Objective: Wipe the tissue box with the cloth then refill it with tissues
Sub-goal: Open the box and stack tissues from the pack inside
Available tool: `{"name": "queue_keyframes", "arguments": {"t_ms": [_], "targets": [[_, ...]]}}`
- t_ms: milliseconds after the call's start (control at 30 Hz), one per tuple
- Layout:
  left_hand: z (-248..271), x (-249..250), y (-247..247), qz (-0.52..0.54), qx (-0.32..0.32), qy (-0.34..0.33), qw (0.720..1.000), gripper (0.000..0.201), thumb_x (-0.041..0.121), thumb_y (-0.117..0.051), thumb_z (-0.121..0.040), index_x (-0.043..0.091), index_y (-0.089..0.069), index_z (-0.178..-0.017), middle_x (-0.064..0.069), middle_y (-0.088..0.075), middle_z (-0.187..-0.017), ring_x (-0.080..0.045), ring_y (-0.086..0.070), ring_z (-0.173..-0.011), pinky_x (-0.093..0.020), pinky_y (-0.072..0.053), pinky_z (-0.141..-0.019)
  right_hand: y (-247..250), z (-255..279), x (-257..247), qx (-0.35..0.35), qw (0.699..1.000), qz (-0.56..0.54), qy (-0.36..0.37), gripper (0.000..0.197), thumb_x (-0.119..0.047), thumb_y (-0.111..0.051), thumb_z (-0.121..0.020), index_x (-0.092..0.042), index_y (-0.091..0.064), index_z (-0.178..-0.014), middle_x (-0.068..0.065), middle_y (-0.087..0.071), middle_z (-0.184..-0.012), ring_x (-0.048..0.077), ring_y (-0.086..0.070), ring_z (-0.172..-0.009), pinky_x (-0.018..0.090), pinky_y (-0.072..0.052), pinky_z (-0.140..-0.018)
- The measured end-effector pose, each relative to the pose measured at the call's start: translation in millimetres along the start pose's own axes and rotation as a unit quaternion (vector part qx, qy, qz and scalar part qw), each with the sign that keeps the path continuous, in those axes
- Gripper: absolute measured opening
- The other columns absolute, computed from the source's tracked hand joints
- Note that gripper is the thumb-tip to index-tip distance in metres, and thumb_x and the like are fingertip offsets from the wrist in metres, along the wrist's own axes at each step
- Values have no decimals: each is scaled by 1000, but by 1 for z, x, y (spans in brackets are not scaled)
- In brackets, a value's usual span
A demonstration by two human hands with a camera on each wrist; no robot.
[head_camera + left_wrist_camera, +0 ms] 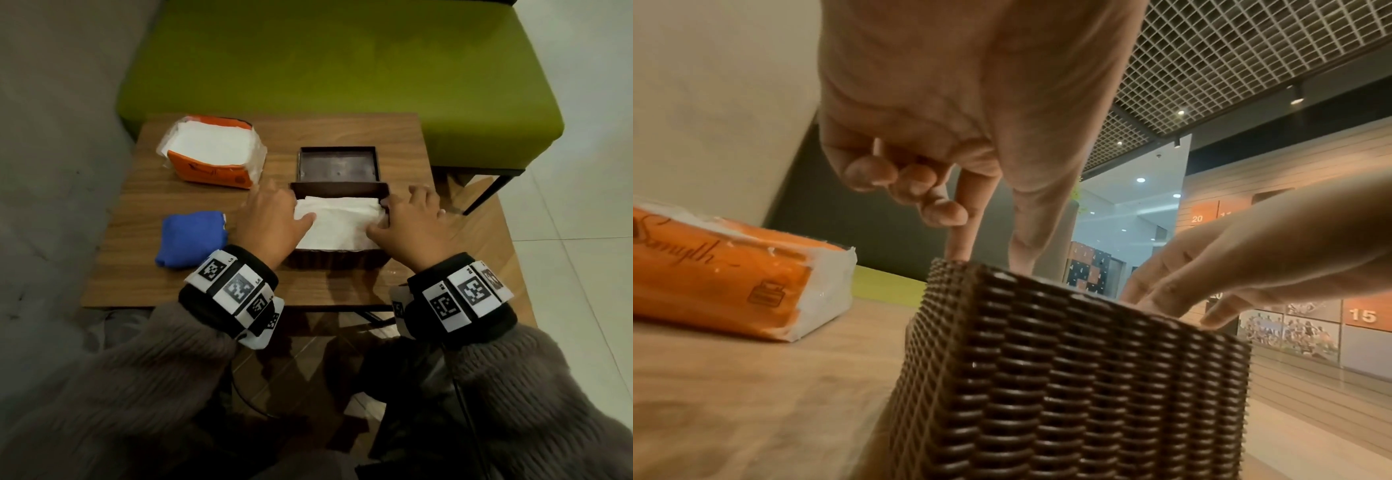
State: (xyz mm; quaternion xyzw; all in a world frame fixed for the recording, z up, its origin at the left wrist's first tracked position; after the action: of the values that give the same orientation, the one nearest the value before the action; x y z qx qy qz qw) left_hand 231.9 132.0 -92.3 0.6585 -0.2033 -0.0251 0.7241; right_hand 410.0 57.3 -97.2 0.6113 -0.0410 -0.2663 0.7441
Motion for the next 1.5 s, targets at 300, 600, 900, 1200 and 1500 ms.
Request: {"name": "queue_keyframes", "arguments": {"t_ms": [300, 600, 900, 1200, 1500], "targets": [[-26, -50, 23, 145, 87, 19, 985, 16, 12, -54, -87, 15, -67, -96, -6, -57, -104, -18, -55, -92, -29, -43, -74, -22, 23, -34, 17, 986, -17, 168, 49, -53, -54, -89, -26, -55, -129, 5, -42, -143, 28, -22, -142, 54, -8, -118], [-118, -123, 38, -26, 13, -69, 997, 18, 6, -58, -87, 5, -68, -102, -16, -65, -107, -32, -56, -105, -36, -38, -92, -46, 34, -37, 24, 981, 16, 194, 39, -56, -36, -92, -31, -66, -97, -9, -66, -88, 15, -59, -98, 53, 9, -115], [-141, -121, 11, -104, -144, -129, 976, 49, 8, -73, -77, 6, -57, -123, -16, -58, -125, -33, -52, -114, -37, -37, -96, -50, 35, -33, 67, 977, -14, 200, 48, -61, -27, -88, -32, -65, -88, -11, -65, -77, 11, -63, -84, 41, 17, -114], [-148, -118, 8, -133, -108, -143, 975, 21, 14, -65, -82, 8, -63, -102, -13, -67, -106, -32, -59, -97, -41, -47, -85, -51, 34, -32, 92, 976, -5, 199, 47, -61, -30, -89, -29, -66, -87, -9, -65, -76, 13, -64, -82, 41, 14, -116], [-147, -118, 6, -164, -133, -150, 966, 13, 11, -61, -83, 9, -63, -96, -14, -66, -100, -33, -58, -91, -38, -45, -77, -52, 33, -35, 107, 974, -5, 199, 47, -60, -32, -90, -28, -66, -86, -10, -65, -75, 15, -65, -79, 45, 6, -116]]}}
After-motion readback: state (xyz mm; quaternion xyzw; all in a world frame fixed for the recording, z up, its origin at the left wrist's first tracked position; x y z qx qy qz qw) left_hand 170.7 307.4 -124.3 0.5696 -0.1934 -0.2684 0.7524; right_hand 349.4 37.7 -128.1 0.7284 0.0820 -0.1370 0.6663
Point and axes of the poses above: each hand's wrist, its own z-axis away from the middle knuckle, its own y-axis out of the back of the hand, x = y × z, the point moved 7 cm from there along -z, towards the middle knuckle
